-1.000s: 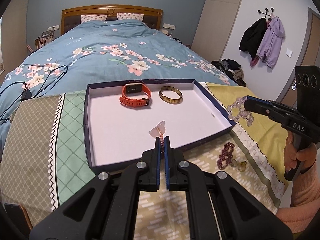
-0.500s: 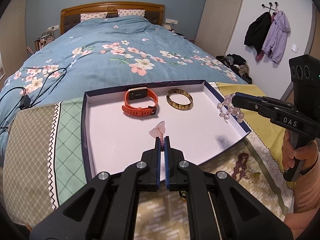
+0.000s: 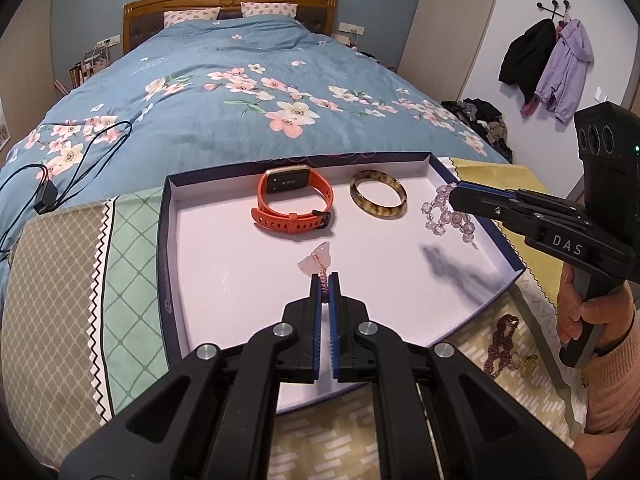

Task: Organize jewelry
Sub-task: 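Carry the clip with the left gripper while the right gripper carries the crystal bracelet into the lid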

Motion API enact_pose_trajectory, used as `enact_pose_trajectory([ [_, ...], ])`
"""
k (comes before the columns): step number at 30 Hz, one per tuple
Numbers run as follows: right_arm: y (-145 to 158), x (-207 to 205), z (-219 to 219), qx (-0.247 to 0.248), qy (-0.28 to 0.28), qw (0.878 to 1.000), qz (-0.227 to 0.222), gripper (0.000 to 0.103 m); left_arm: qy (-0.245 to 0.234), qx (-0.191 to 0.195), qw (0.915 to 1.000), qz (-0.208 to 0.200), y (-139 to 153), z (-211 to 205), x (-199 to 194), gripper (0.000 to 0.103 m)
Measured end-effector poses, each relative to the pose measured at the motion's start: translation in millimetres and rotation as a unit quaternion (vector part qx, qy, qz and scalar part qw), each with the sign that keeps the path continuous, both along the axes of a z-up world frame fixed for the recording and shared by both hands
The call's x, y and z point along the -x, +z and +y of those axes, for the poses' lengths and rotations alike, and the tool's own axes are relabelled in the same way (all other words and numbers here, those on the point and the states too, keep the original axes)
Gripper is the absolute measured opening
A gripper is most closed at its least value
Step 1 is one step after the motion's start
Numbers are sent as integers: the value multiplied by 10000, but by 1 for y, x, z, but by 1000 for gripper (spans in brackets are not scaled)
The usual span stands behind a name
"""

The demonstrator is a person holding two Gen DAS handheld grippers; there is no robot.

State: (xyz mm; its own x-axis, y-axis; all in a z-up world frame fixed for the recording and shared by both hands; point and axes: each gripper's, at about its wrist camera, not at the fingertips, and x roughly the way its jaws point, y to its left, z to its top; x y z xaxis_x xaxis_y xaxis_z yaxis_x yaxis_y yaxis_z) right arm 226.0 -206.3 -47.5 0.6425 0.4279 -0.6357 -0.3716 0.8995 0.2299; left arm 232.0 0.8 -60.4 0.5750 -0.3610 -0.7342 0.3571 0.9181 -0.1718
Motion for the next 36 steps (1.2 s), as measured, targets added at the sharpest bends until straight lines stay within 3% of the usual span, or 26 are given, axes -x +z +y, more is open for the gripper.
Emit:
enact_pose_trajectory([
  [21,-24,-23,19,306,177,9992,199,9,76,-151,9993,328,-20,-10,-35,4],
  [29,-21,-20,11,148,121,9996,213,12,97,-196,9988,433,-29,-13,-43,4],
  [34,-21,-17,9,174,132,9994,271,12,132,-185,9989,403,-32,-12,-43,9],
  [36,-20,-16,8,131,131,9994,290,18,162,-176,9992,334,-29,-11,-39,11],
])
